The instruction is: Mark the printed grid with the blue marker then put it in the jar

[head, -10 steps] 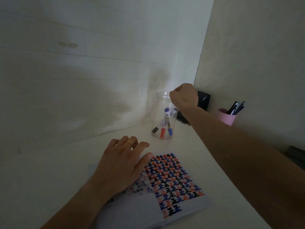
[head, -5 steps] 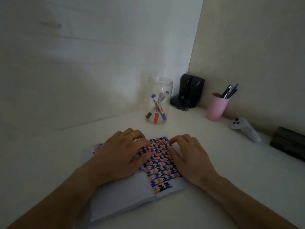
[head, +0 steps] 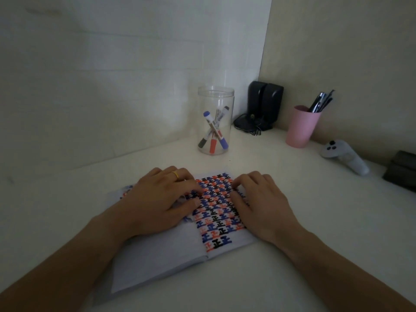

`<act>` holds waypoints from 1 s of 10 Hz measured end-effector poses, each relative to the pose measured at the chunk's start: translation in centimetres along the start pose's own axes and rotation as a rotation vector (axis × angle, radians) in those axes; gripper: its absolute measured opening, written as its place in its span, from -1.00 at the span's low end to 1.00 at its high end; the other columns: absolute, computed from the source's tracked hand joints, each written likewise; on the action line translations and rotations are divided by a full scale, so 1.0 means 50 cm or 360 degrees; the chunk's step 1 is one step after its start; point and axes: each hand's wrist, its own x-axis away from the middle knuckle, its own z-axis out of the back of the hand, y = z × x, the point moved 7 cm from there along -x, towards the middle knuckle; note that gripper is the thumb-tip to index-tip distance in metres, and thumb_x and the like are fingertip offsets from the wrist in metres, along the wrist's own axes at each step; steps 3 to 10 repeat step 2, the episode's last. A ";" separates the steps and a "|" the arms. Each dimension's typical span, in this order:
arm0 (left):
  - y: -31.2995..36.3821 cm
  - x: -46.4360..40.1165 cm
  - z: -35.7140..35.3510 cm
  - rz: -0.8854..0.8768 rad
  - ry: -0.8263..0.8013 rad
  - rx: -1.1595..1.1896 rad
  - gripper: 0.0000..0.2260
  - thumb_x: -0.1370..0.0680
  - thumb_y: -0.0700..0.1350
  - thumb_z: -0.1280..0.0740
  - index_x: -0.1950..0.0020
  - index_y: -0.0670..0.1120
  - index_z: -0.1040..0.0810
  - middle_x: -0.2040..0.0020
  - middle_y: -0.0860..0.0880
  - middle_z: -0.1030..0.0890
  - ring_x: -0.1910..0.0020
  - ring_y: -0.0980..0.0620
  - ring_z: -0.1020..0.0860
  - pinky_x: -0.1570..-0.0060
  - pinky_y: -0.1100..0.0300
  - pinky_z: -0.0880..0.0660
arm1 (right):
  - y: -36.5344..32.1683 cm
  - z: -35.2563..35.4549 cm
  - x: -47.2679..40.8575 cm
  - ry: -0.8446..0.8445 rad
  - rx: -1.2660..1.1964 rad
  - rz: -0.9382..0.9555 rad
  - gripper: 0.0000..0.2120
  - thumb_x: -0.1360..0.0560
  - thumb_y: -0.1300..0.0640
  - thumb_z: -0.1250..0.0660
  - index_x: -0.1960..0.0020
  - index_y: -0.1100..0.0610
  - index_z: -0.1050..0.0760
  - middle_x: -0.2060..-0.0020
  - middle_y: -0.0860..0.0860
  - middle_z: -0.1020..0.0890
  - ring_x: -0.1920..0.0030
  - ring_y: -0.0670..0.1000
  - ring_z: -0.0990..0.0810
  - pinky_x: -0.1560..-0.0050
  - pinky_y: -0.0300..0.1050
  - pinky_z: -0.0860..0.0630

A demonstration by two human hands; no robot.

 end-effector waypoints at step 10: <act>0.002 0.003 0.008 -0.0001 0.0015 0.0016 -0.64 -0.59 0.25 -0.03 -0.29 0.24 -0.44 -0.22 0.16 -0.51 -0.14 0.19 -0.42 -0.06 0.17 -0.31 | 0.009 0.044 -0.016 0.0097 -0.0275 -0.0155 -0.71 -0.60 -0.13 -0.22 -0.25 -0.05 -0.52 -0.27 -0.03 -0.55 -0.26 -0.01 -0.50 -0.28 -0.06 -0.43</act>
